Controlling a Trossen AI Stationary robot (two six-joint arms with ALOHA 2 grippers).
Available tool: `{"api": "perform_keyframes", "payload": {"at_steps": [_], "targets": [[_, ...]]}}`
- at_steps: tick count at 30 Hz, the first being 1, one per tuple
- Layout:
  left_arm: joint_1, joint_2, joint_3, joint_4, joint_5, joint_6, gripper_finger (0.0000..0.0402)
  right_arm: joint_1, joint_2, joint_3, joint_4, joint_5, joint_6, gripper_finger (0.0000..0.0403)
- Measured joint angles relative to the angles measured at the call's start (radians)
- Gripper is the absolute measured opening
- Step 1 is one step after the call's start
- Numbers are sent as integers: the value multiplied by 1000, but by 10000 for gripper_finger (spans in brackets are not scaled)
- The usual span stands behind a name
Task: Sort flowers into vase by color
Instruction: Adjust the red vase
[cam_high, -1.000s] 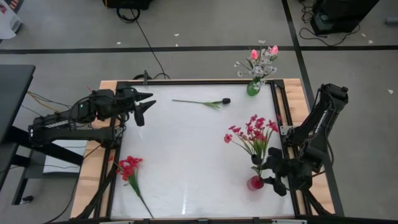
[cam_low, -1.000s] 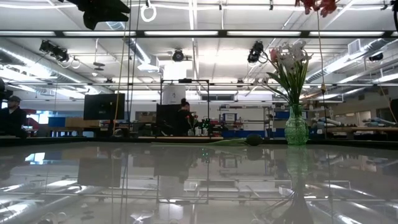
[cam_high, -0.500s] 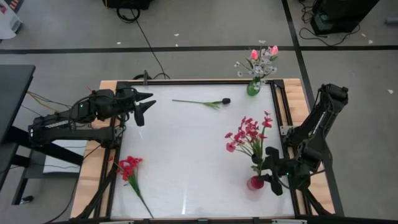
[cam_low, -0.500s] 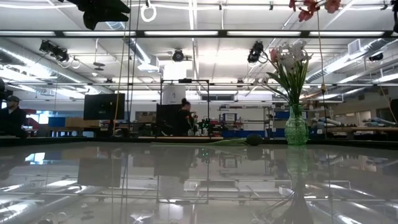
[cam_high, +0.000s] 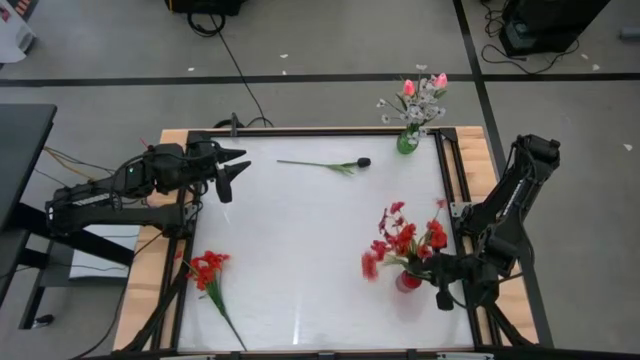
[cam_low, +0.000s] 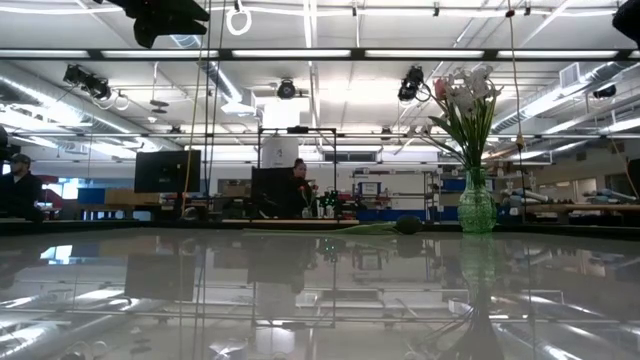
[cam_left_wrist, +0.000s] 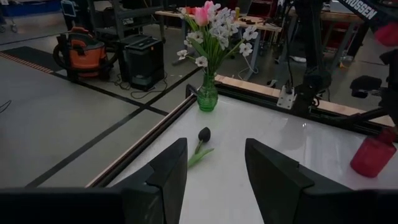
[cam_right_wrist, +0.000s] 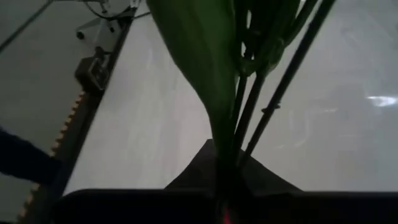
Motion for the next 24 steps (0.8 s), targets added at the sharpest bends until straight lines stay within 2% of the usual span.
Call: {"api": "perform_keyframes", "payload": {"at_steps": [12, 24], "targets": [[0, 0, 0, 0, 0, 0, 167, 0, 63, 1, -30, 87, 43, 34], [0, 0, 0, -1, 0, 4, 167, 38, 66, -1, -30, 91, 166, 171]]}}
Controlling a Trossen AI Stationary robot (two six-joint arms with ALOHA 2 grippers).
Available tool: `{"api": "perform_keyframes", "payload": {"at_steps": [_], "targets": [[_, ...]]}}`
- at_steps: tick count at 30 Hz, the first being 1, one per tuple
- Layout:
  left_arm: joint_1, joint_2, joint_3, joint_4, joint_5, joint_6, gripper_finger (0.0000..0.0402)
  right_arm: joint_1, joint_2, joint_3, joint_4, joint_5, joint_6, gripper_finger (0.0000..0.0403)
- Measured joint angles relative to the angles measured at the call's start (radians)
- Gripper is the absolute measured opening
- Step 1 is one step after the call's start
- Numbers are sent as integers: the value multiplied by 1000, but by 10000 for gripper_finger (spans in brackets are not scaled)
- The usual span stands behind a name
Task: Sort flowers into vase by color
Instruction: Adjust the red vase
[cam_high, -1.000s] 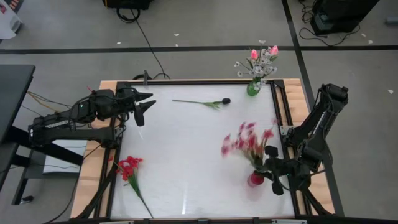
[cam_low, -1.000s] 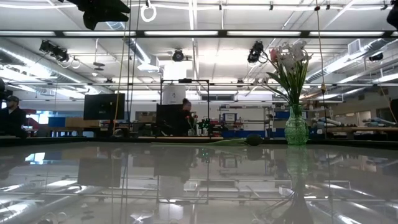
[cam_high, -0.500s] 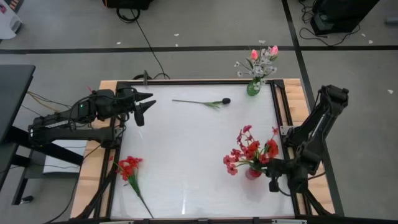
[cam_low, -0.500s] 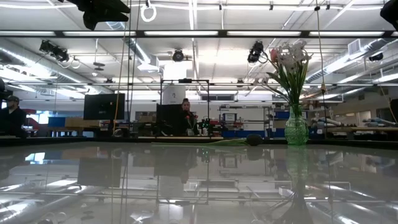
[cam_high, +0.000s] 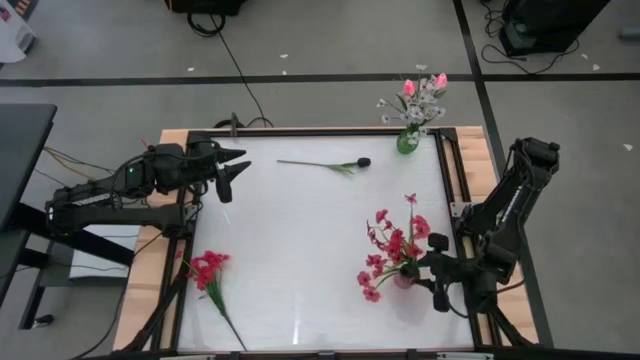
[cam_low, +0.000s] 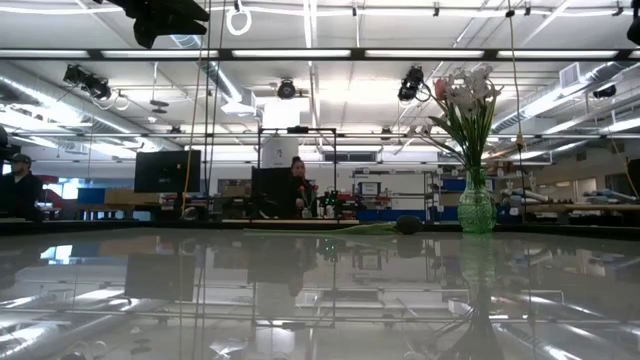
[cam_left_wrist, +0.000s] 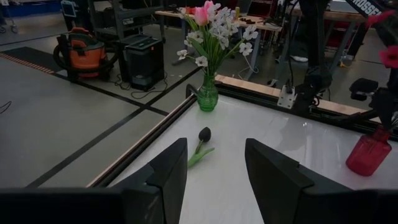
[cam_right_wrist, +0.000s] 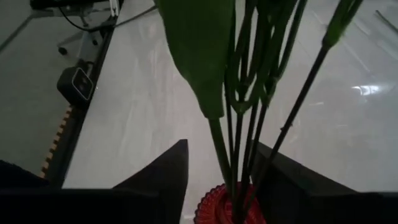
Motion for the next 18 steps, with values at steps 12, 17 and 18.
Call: {"api": "perform_keyframes", "payload": {"at_steps": [12, 17, 18], "targets": [[0, 0, 0, 0, 0, 0, 167, 30, -32, 1, 63, 67, 10, 178], [0, 0, 0, 0, 0, 0, 167, 17, -54, 2, 57, 110, 11, 148], [0, 0, 0, 0, 0, 0, 167, 13, -54, 2, 54, 104, 12, 137]]}}
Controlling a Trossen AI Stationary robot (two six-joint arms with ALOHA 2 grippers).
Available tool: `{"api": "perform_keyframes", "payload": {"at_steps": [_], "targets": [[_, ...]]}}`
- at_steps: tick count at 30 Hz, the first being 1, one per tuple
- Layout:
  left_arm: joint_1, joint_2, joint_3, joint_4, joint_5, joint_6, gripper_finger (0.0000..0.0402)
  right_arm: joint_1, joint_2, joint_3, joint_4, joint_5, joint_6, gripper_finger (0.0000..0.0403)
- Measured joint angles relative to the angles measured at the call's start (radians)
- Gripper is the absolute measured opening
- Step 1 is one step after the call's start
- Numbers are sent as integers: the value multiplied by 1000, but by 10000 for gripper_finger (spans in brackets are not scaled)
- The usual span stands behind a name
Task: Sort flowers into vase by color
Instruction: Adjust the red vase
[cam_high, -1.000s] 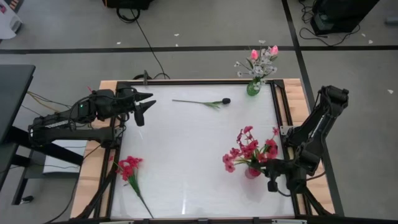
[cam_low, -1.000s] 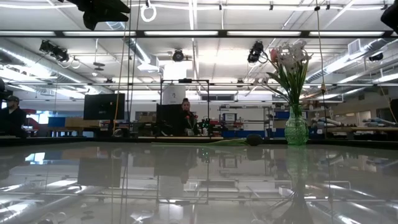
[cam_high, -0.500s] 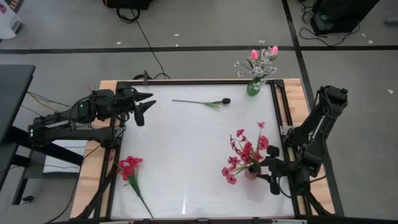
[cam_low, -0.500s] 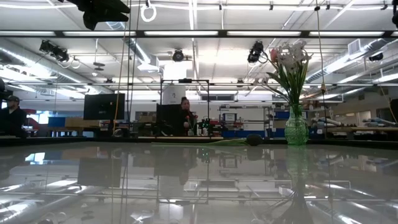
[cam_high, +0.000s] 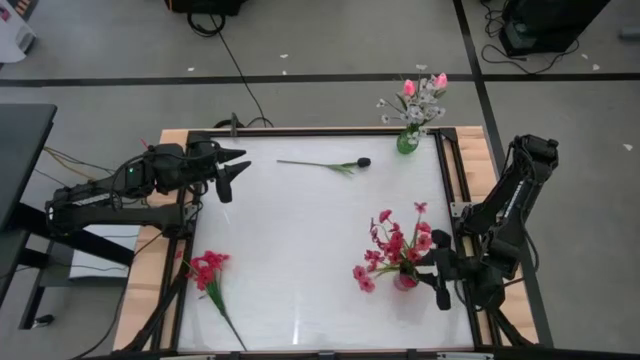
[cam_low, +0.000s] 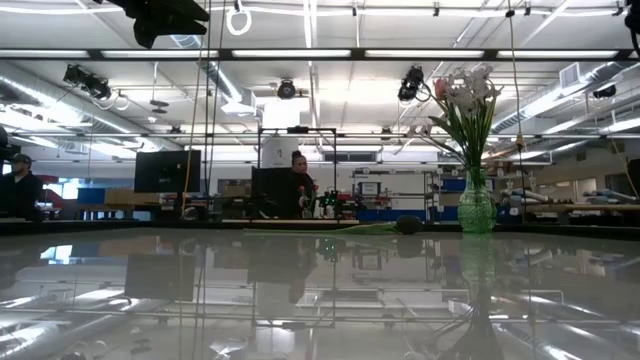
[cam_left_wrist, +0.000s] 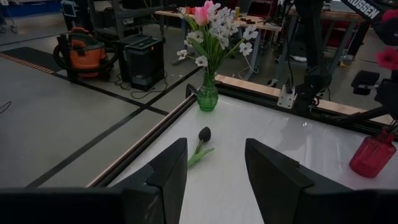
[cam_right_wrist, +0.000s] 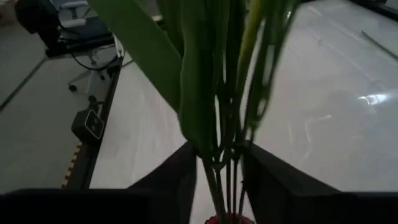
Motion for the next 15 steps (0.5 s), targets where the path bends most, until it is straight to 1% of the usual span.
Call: {"api": "perform_keyframes", "payload": {"at_steps": [2, 6, 7, 9, 12, 15], "targets": [[0, 0, 0, 0, 0, 0, 167, -4, 0, 0, 0, -14, 0, 109], [0, 0, 0, -7, 0, -8, 167, -1, 0, 0, -1, -18, -1, 35], [0, 0, 0, -9, 0, -12, 167, 2, 0, 0, -2, -20, -2, 21], [0, 0, 0, -16, 0, -13, 167, 11, 0, 0, -12, -17, 0, 15], [0, 0, 0, -16, 0, -13, 167, 20, 1, 2, -48, -14, 38, 30], [0, 0, 0, -17, 0, -13, 167, 31, 3, 2, -71, -13, 53, 34]]}}
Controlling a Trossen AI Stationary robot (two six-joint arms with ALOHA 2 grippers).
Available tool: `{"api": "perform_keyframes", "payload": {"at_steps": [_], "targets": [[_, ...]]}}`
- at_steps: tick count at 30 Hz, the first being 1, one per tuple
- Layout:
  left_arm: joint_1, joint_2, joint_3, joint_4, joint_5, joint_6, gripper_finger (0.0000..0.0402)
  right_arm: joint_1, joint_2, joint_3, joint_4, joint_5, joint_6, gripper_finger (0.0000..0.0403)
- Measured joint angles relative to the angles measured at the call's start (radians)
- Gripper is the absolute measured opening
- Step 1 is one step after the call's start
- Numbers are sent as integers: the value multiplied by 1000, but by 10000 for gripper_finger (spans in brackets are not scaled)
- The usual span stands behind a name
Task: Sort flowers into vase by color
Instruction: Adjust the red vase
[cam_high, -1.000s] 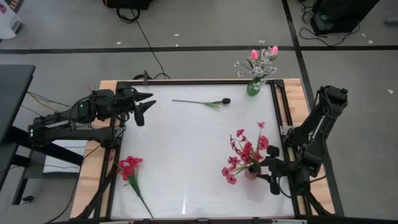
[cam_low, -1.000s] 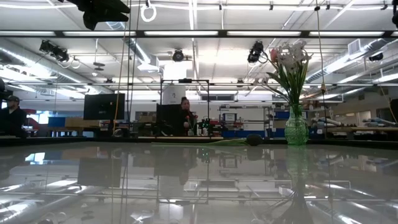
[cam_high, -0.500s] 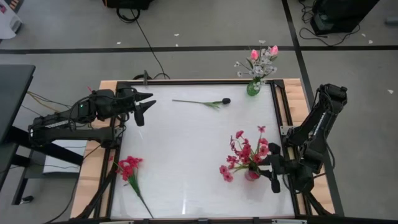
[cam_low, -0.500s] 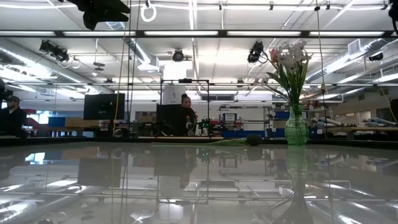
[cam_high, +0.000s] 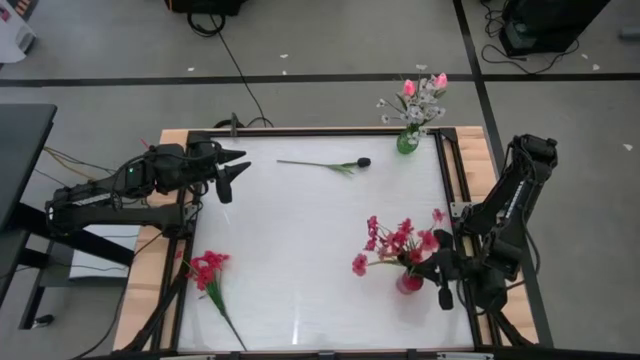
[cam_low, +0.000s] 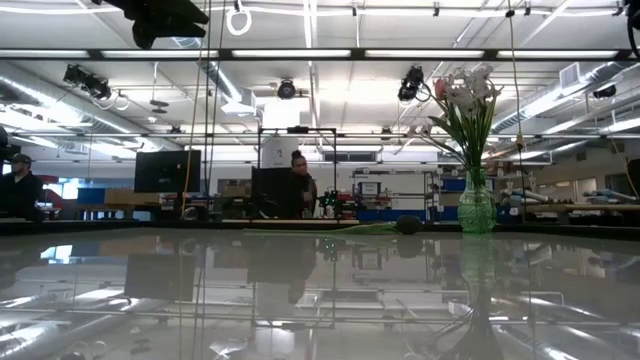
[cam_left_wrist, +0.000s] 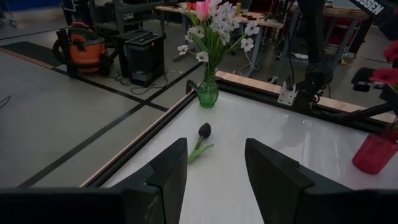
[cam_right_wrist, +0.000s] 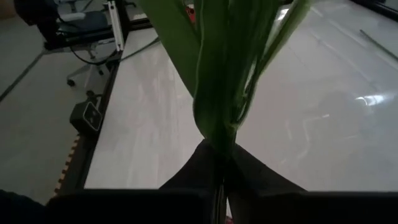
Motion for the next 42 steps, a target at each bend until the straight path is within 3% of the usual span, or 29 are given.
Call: {"api": "perform_keyframes", "payload": {"at_steps": [7, 16, 22, 26, 29, 37, 42], "targets": [[0, 0, 0, -5, 0, 6, 167, 39, 0, -1, 80, -30, -42, 69], [0, 0, 0, -5, -18, 14, 167, 67, -3, -2, 147, -65, -63, 214], [0, 0, 0, -47, -18, 11, 167, 67, -39, -2, 215, -216, -59, 285], [0, 0, 0, -111, -18, -23, 167, 67, -97, -2, 246, -362, -40, 296], [0, 0, 0, -142, -17, -50, 167, 67, -141, -2, 150, -443, 35, 290], [0, 0, 0, -146, -17, -82, 167, 51, -234, -2, 54, -377, 10, 277], [-3, 0, 0, -163, -16, -92, 167, 49, -277, -2, 6, -472, 8, 276]]}}
